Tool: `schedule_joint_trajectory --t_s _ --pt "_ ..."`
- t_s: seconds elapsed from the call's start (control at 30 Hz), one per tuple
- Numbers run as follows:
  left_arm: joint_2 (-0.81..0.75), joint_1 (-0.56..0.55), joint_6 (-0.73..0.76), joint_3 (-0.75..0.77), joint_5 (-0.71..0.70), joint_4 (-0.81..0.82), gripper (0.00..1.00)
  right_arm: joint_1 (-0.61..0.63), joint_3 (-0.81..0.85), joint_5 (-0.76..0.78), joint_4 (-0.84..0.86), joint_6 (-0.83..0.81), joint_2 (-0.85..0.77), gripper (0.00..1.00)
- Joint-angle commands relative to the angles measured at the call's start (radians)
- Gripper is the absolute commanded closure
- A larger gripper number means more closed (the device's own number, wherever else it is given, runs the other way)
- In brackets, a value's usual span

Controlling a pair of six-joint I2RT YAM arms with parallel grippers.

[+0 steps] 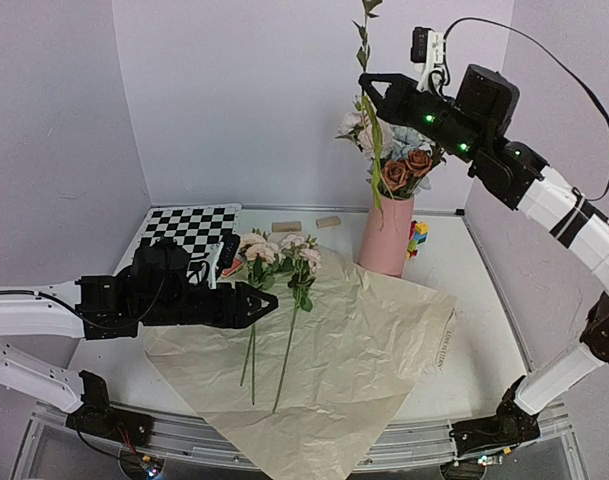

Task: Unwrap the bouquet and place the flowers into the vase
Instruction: Pick up the fake flower from the wrapping paper.

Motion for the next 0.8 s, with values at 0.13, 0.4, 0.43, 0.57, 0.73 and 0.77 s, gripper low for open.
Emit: schedule_joint_trajectory --t_s 0.13,0.4,0.43,0.57,0.73,0.77 --pt "0.003 -0.005 0.034 0.045 -0.008 0.022 0.43 -0.039 0.251 -0.051 0.097 0.067 0.147 1.0" --pt "-0.011 -0.005 0.043 0.057 -0.023 -0.007 0.43 -0.089 0.285 -0.089 0.301 0.068 0.233 1.0" --pt "-0.011 -0.005 0.043 0.058 -0.023 -0.011 0.43 -0.103 0.294 -0.106 0.322 0.079 0.246 1.0" --pt "-0.007 -0.005 0.045 0.073 -0.056 -0.032 0.43 -0.151 0.333 -0.155 0.387 0.117 0.29 1.0" --pt "0.0 -0.005 0.042 0.084 -0.072 -0.046 0.43 -0.212 0.37 -0.201 0.452 0.185 0.34 1.0" --pt "0.004 -0.005 0.041 0.085 -0.074 -0.046 0.43 -0.222 0.389 -0.21 0.455 0.198 0.353 1.0"
